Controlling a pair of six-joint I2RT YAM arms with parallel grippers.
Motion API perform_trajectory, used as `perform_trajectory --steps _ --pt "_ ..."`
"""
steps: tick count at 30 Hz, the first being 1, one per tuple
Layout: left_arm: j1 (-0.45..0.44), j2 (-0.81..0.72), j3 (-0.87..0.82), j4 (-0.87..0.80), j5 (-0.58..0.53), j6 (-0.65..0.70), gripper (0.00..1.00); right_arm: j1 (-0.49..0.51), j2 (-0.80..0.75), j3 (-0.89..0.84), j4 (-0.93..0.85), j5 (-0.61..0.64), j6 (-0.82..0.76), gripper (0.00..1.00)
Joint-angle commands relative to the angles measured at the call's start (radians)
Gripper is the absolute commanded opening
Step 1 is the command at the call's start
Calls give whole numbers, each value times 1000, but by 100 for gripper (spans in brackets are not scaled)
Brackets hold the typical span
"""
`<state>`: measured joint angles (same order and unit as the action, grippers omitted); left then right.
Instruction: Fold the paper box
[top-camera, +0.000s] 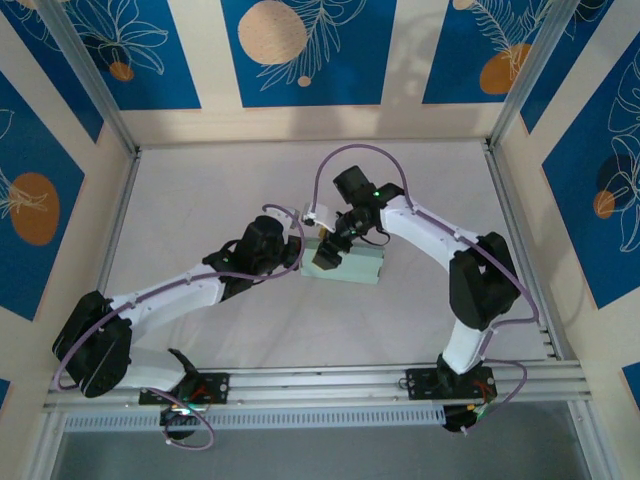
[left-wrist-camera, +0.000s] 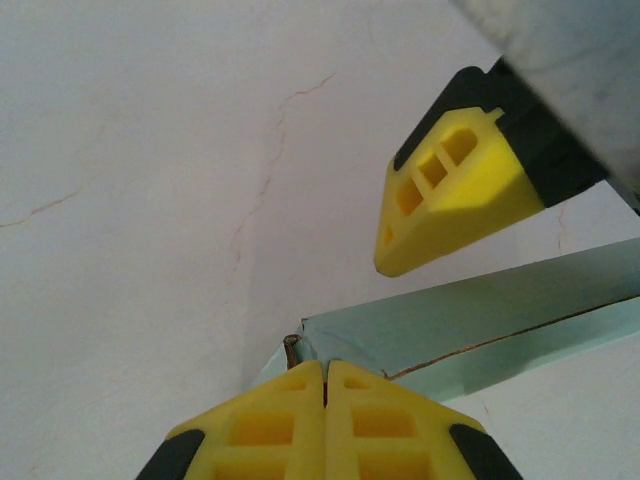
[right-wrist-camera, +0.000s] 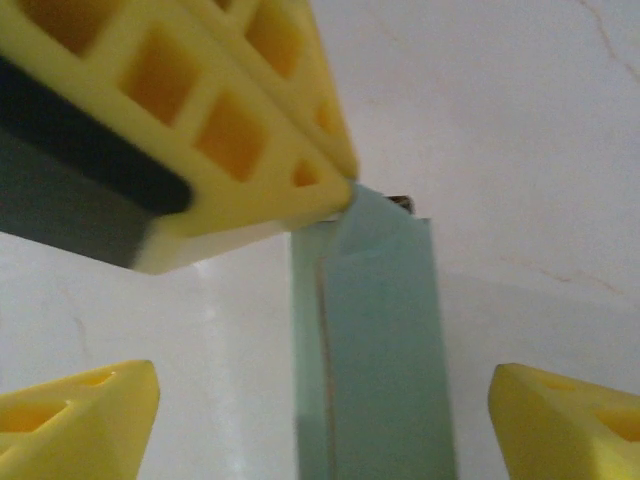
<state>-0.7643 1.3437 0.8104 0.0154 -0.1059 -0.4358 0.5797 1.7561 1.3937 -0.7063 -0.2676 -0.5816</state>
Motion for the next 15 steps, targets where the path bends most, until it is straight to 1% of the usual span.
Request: perform_trajectory --steps 1,6,8,10,15 --pt "-23 50 -50 -223 35 15 0 -1 8 -7 49 27 -19 77" --pt "-22 56 -52 -218 36 15 0 12 25 1 25 35 -34 66" --pt "-22 56 -51 -216 35 16 0 20 25 -7 22 49 -43 61" --pt "-22 57 -53 -216 34 16 0 27 25 -10 13 61 -55 54" --pt "-22 49 -52 -225 23 25 0 39 12 -42 39 109 -61 43"
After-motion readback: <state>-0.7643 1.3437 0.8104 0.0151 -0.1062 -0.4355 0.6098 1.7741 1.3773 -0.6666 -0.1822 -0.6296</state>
